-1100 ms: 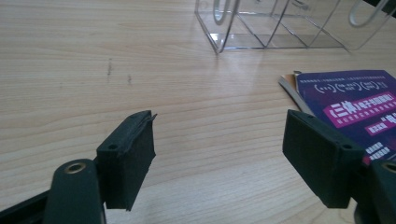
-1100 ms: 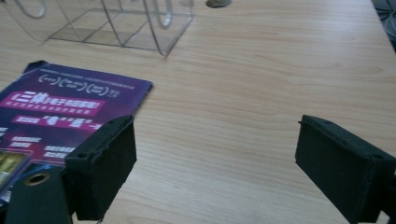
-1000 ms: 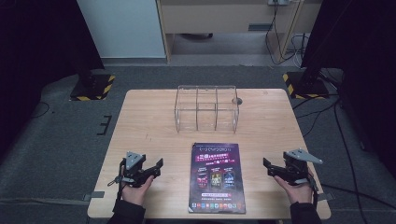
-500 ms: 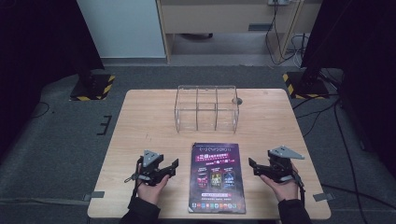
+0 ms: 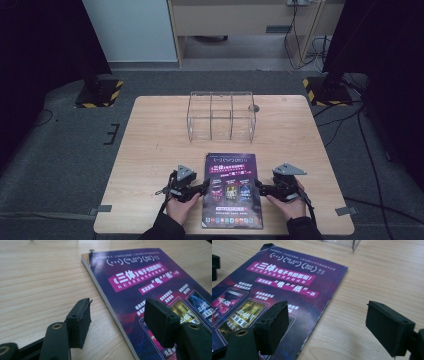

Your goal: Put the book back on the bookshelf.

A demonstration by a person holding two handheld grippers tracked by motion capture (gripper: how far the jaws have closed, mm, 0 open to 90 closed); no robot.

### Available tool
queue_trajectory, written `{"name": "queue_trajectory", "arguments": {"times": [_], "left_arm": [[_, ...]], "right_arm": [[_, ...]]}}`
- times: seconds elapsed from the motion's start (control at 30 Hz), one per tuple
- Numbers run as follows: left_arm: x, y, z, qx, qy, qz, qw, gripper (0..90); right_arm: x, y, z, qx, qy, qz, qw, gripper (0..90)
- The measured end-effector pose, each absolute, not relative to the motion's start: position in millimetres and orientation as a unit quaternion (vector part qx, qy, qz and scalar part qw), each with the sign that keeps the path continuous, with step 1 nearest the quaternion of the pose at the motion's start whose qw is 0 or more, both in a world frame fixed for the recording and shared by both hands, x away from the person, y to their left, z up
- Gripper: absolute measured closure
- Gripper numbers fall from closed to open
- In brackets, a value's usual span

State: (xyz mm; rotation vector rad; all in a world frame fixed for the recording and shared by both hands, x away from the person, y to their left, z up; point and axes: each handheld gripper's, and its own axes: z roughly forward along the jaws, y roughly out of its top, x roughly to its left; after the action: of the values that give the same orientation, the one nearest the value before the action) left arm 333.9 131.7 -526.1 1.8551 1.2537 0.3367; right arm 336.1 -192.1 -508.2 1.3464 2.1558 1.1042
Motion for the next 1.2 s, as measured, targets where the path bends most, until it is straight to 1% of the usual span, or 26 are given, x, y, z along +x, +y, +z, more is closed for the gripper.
{"name": "queue_trajectory", "arguments": {"times": [0.07,0.33,0.63,0.93,1.07,1.2], "left_arm": [[336,128,-528,0.737,0.508,0.129,0.426,40.0],[337,116,-533,0.745,0.504,0.114,0.422,42.8],[338,114,-533,0.74,0.51,0.108,0.424,44.8],[339,113,-534,0.734,0.515,0.105,0.429,41.3],[339,116,-535,0.719,0.527,0.092,0.444,41.0],[338,115,-536,0.718,0.527,0.098,0.444,41.3]], "right_arm": [[335,-186,-514,0.475,0.77,0.387,0.178,19.8],[335,-176,-525,0.474,0.775,0.387,0.158,22.0],[335,-167,-533,0.465,0.784,0.385,0.144,25.6],[333,-160,-535,0.458,0.786,0.389,0.148,26.8],[332,-158,-536,0.461,0.782,0.389,0.156,26.9],[332,-157,-536,0.462,0.78,0.392,0.158,26.6]]}}
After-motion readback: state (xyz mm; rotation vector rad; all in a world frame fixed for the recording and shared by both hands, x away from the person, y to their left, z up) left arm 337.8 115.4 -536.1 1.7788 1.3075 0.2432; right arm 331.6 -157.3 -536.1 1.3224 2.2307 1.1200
